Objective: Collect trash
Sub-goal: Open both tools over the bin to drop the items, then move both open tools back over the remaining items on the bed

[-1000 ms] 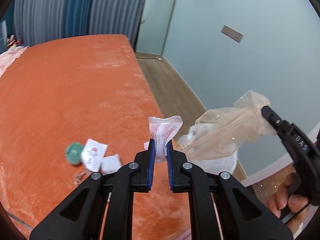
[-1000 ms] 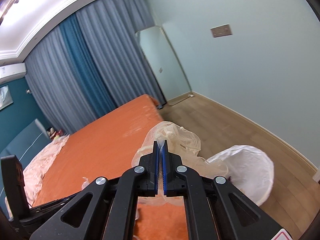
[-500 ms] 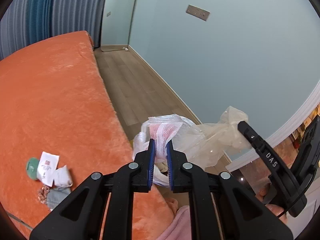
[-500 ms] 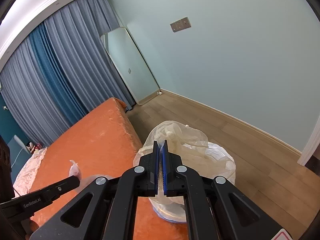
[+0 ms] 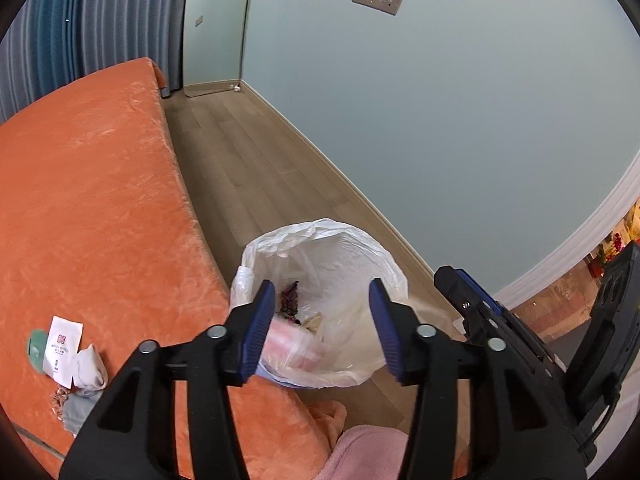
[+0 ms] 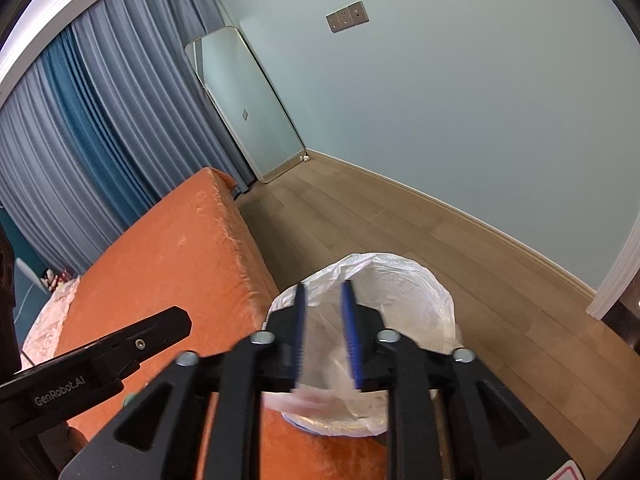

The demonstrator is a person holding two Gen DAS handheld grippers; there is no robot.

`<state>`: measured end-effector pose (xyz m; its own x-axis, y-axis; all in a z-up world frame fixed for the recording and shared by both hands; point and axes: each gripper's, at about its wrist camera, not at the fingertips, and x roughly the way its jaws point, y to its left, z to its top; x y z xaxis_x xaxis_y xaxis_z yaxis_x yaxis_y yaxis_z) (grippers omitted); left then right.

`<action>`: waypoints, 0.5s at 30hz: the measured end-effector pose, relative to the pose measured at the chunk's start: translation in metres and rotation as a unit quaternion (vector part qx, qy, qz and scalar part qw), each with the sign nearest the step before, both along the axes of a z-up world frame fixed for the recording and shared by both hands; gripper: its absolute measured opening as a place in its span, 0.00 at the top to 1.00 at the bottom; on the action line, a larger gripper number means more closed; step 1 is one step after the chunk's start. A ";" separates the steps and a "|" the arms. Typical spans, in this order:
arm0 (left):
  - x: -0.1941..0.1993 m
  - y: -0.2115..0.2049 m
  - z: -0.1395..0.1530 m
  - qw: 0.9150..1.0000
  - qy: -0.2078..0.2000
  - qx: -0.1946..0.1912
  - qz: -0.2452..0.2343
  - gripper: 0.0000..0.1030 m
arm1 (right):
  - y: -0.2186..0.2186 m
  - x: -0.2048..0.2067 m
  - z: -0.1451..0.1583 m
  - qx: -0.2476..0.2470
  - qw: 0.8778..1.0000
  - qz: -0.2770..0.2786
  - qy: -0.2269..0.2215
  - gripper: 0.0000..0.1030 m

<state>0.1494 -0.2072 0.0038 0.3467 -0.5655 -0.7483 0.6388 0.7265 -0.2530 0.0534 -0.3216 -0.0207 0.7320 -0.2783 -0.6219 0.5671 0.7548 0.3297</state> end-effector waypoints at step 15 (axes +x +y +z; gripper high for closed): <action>0.009 0.064 -0.001 0.997 -0.012 0.016 0.080 0.53 | 0.050 0.020 0.013 -0.023 0.998 0.065 0.004 0.58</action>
